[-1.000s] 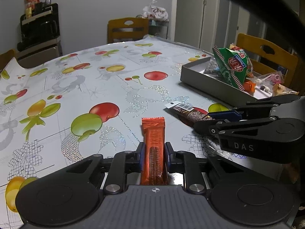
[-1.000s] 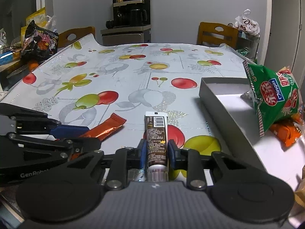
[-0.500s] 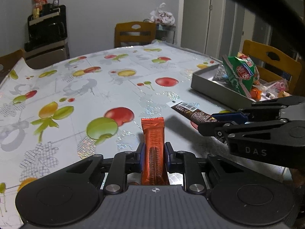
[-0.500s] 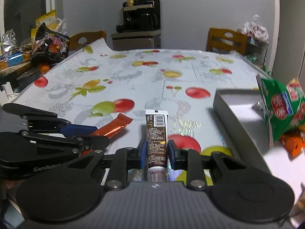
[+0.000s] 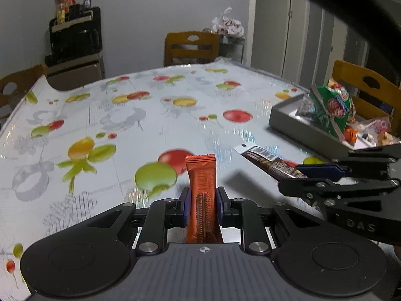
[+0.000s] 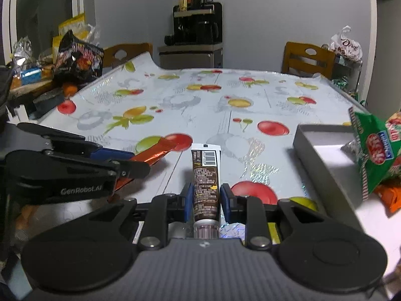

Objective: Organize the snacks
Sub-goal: 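Lift the tube and orange bar and carry both toward the grey box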

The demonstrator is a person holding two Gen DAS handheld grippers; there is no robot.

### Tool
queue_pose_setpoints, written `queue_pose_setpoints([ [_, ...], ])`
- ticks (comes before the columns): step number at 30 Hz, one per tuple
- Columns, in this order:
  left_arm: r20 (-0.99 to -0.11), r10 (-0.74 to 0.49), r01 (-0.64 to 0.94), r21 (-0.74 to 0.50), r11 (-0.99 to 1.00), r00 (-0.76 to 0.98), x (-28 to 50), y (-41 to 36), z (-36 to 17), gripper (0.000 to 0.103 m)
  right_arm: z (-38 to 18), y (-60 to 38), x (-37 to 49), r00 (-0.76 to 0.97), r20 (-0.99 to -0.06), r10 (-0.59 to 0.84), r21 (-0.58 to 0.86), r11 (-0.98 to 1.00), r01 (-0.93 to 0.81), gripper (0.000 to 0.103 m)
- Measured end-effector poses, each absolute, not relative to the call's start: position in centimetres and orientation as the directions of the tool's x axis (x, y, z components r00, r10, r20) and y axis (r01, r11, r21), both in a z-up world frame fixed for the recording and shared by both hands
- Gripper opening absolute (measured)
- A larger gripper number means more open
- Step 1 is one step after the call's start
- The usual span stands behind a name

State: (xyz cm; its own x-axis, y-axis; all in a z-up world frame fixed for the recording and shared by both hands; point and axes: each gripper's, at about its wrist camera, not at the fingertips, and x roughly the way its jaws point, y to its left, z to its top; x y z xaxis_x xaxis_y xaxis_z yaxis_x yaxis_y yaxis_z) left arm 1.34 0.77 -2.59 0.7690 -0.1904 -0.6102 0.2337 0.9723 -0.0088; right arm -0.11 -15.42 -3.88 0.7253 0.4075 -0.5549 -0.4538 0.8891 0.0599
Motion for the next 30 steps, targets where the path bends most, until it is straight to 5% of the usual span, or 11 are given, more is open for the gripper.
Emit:
queue_pose_setpoints([
  [14,-0.543,-0.307,0.359,-0.011,0.933,0.782,4.4,-6.4,1.1,0.023,1.0,-23.6,-2.0,0.808,-0.471,0.352,0.076,0.930,-0.361,0.024],
  [30,-0.577,-0.364,0.440,-0.010,0.898,0.731,7.3,-15.8,0.4,0.023,0.7,-34.3,-3.1,0.857,-0.475,0.201,0.065,0.979,-0.193,0.024],
])
